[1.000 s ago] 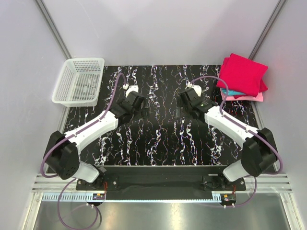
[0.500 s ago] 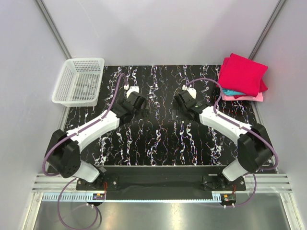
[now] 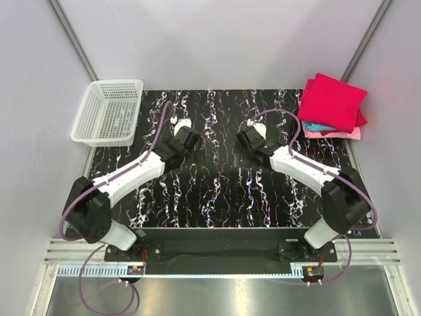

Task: Fold and stack the t-shirts
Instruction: Reset both grippers

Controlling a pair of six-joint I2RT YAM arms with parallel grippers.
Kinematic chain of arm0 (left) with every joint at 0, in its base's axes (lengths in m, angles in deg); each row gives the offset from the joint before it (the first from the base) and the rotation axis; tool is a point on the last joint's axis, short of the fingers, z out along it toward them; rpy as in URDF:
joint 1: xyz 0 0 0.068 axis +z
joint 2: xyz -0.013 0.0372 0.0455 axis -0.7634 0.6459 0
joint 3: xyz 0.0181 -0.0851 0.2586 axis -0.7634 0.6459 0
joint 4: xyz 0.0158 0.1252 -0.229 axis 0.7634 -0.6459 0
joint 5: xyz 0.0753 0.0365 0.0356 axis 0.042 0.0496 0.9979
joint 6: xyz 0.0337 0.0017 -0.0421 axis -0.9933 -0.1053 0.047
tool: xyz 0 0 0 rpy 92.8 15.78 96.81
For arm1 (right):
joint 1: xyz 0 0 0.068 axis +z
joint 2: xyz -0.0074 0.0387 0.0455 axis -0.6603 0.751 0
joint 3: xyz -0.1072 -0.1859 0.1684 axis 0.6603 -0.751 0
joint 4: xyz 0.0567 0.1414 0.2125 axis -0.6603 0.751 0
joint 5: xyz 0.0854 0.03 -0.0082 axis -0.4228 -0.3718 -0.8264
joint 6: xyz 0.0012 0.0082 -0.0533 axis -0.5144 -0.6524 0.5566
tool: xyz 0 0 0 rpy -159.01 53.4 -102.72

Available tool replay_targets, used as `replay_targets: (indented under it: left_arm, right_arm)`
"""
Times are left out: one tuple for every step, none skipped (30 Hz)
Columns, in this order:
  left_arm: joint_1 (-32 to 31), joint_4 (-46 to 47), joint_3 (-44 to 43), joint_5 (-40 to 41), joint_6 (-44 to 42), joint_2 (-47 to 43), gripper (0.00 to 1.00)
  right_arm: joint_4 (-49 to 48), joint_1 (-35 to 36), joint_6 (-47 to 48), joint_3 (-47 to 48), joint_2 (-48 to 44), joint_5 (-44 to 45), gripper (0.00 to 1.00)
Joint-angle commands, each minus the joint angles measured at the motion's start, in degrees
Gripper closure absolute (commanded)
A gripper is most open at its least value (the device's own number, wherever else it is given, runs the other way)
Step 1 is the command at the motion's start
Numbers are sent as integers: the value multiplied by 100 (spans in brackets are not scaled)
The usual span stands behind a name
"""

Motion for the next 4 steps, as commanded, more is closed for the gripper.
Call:
replay_targets:
  left_arm:
    - [-26, 210, 32, 284, -65, 15, 1]
    - [-26, 209, 32, 302, -73, 15, 1]
    - [-26, 192, 23, 319, -65, 6, 1]
    - [-26, 192, 23, 328, -65, 6, 1]
  right_arm:
    - [-147, 75, -90, 90, 36, 17, 15]
    - [-147, 75, -99, 90, 36, 17, 15]
    - [-156, 75, -99, 90, 45, 17, 15]
    - [-156, 84, -99, 90, 45, 17, 16]
